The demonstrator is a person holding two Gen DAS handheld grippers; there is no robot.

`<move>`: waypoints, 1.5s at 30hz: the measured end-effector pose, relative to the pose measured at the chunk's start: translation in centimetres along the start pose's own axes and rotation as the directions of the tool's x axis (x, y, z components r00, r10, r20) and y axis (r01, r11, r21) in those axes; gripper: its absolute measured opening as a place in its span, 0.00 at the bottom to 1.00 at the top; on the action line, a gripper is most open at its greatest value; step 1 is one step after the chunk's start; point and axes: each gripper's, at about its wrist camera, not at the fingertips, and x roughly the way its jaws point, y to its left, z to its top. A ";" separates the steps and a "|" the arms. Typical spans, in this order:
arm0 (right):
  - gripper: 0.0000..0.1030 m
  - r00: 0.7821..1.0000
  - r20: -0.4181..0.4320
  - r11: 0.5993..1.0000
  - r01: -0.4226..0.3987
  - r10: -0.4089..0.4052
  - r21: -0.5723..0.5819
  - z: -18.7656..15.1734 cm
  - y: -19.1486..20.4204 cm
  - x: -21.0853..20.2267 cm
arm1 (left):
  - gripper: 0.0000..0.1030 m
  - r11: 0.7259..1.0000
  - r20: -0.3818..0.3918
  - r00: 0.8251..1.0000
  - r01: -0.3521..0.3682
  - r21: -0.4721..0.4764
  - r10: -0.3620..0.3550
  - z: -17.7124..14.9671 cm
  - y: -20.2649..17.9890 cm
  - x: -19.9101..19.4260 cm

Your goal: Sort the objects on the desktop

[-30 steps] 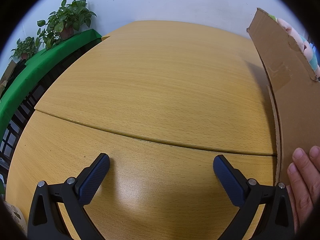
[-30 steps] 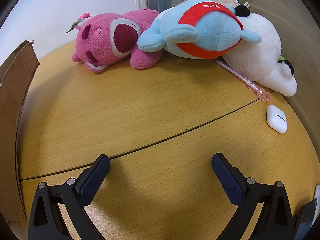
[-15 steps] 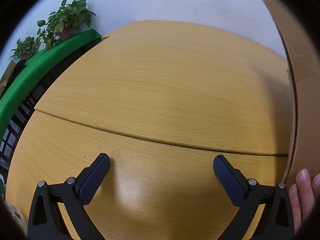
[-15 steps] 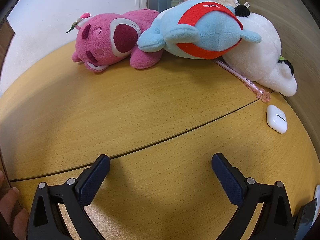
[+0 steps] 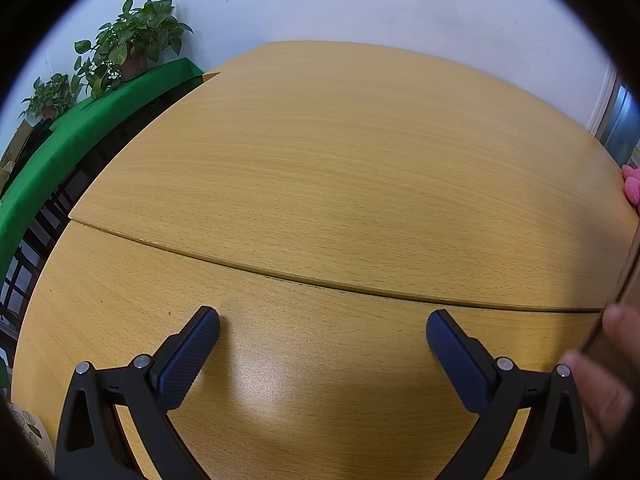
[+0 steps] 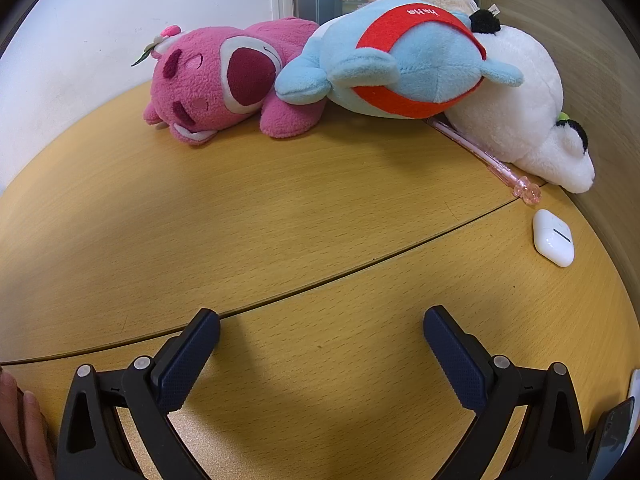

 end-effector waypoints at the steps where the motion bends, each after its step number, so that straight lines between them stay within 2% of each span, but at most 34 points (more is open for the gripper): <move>1: 1.00 1.000 0.001 1.000 0.000 0.000 0.000 -0.3 -0.2 0.4 | 1.00 1.000 0.000 1.000 0.000 0.000 0.000 0.0 0.0 0.0; 45: 1.00 1.000 0.001 1.000 0.001 -0.001 0.003 -0.3 0.0 0.2 | 1.00 1.000 0.000 1.000 -0.004 -0.005 0.004 0.1 0.1 0.3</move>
